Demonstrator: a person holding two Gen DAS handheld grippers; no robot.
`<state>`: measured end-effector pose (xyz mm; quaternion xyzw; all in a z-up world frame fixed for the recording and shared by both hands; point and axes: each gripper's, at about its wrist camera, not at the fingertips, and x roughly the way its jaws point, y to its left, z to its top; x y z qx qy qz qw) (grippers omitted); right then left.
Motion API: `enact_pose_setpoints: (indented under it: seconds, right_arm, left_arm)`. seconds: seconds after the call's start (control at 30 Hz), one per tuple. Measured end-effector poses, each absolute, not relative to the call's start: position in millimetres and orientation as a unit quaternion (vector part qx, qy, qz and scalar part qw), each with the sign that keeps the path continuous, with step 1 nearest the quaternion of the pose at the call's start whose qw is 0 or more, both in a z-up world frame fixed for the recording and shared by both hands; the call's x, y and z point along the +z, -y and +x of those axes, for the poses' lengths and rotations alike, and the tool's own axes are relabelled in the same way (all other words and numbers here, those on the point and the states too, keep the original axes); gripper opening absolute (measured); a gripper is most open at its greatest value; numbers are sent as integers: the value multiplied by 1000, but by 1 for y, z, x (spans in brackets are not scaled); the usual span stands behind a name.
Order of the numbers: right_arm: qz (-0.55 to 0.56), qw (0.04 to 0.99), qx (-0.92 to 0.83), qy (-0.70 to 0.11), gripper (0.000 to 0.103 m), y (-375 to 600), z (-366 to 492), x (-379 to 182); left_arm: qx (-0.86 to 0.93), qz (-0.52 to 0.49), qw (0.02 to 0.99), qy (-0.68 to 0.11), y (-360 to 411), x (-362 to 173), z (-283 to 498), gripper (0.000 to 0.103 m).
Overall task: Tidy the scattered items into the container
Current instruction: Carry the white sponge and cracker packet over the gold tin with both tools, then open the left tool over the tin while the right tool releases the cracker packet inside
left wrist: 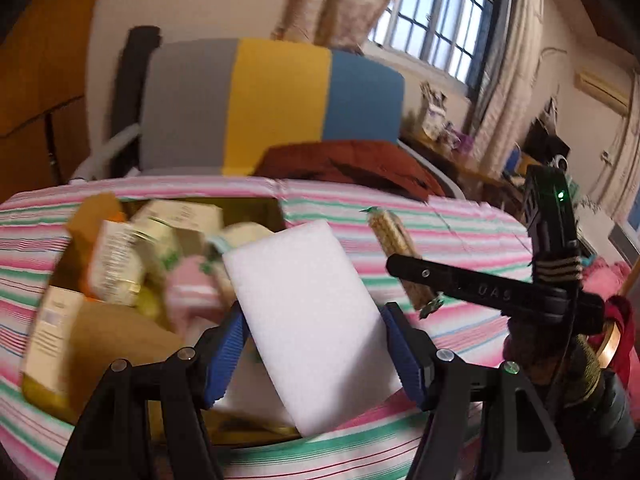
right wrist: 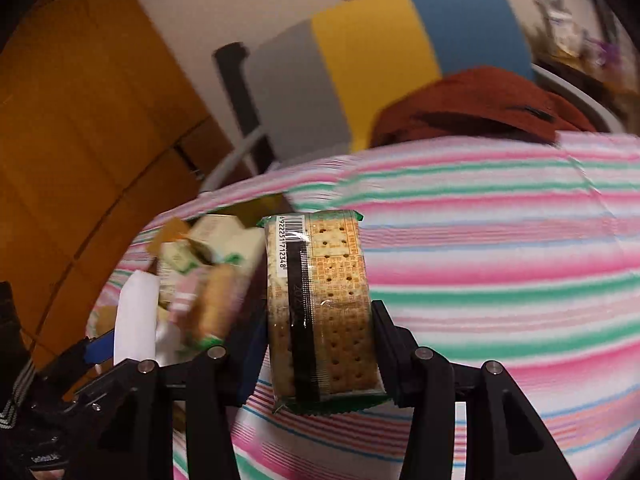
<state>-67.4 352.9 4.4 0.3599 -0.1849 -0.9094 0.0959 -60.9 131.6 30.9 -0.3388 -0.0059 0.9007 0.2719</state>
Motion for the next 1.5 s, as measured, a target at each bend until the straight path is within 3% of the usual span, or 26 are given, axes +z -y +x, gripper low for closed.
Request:
enact_pose_setpoints:
  seconds: [0.3,0.53,1.23,1.4,1.5]
  right_arm:
    - [357,139,-913,140,49,-270,-115,24]
    - [376,133,-913,88,49,-227,-146,20]
    - [419,120,-897,76,49,-214,-178,-13]
    - [417,121,-898,72,49,-212,-174,-15]
    - [416,121,-898,74,50,-213,-173,-15]
  left_arm:
    - [926,-316,203,20,-51,53,-90,69]
    - [924,-340,177,23,-14,37,-126,69]
    - [889,-401,207,72,6,9,-186,70]
    - [883,-424,201,-10,-14,-12,-182,70]
    - [884,-426,194,4,-11,-17,-185,70]
